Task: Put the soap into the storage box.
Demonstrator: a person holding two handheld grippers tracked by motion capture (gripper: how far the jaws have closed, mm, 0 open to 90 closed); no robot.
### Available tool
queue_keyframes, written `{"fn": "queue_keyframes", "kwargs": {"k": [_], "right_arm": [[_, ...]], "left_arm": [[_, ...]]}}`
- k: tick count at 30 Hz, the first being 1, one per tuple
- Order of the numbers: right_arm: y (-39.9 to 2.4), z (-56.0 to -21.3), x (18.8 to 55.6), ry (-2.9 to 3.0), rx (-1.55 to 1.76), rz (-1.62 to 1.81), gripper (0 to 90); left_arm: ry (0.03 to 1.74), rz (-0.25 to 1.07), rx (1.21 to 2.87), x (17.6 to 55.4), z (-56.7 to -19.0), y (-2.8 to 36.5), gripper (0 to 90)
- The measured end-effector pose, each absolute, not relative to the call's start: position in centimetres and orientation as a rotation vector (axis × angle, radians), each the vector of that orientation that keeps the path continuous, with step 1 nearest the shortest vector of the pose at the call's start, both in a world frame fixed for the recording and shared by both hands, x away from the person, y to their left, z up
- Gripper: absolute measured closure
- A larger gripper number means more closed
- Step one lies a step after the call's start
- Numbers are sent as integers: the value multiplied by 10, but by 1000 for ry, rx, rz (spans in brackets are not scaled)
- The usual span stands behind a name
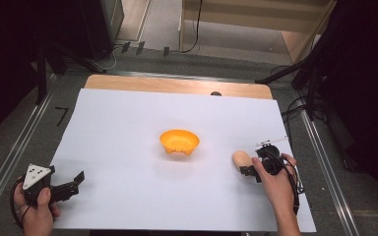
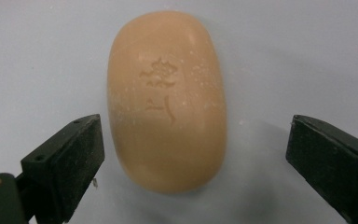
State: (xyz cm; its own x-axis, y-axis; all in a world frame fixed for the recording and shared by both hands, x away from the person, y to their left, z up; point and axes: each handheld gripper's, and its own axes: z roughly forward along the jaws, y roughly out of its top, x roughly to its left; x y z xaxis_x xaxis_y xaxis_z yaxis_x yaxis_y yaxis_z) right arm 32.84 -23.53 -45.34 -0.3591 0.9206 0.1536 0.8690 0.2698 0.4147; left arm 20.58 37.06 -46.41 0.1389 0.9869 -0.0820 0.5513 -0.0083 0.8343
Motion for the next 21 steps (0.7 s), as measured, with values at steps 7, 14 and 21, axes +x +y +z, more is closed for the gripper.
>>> {"fn": "queue_keyframes", "kwargs": {"k": [7, 14, 21], "right_arm": [[-220, -460, 335, 2409, 1709, 570, 126], [-217, -458, 337, 2399, 1683, 474, 262], [-220, -457, 337, 2402, 1674, 486, 322]], "left_arm": [[1510, 725, 1658, 205, -464, 371, 0], [1510, 726, 1662, 206, -464, 370, 0], [1513, 724, 1668, 207, -464, 370, 0]]}}
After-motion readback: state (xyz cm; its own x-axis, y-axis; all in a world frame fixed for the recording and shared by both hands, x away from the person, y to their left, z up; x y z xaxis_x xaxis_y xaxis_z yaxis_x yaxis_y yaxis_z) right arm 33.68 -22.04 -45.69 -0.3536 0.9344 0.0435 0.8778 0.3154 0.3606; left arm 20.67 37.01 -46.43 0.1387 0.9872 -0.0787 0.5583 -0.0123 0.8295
